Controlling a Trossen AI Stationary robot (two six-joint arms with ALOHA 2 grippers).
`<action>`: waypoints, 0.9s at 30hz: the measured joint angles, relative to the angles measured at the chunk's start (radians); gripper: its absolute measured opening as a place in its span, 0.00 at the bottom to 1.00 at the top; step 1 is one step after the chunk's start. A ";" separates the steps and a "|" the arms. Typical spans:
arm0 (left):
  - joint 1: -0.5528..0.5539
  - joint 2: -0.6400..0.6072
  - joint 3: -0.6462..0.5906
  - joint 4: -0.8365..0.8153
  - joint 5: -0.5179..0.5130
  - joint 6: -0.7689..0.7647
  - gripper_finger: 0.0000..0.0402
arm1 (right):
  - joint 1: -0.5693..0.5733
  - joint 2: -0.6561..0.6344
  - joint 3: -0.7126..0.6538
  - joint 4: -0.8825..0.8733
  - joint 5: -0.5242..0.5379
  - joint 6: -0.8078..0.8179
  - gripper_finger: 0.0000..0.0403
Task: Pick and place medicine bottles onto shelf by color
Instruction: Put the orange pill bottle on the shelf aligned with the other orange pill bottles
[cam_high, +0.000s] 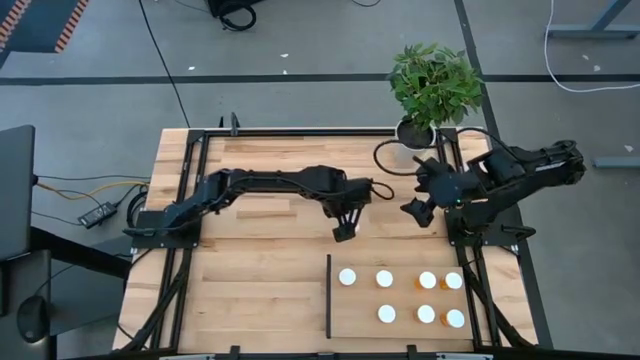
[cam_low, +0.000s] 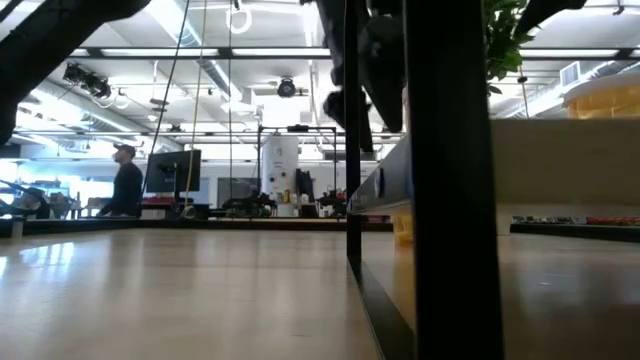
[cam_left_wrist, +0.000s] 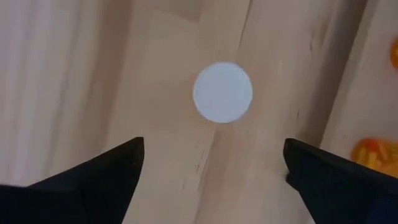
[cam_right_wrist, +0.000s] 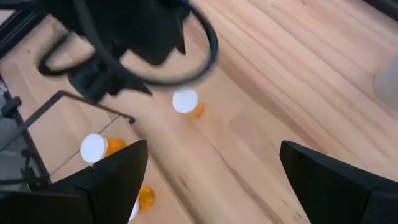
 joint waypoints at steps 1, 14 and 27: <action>0.000 -0.010 0.006 -0.009 -0.016 0.001 0.98 | 0.015 -0.003 0.000 -0.006 0.005 0.006 0.93; 0.009 -0.239 -0.139 -0.125 -0.139 0.163 0.91 | 0.102 0.111 -0.059 0.051 0.094 -0.149 0.93; 0.063 -0.821 -0.882 0.144 -0.134 -0.021 0.91 | -0.010 0.324 -0.059 0.315 0.006 -0.372 0.93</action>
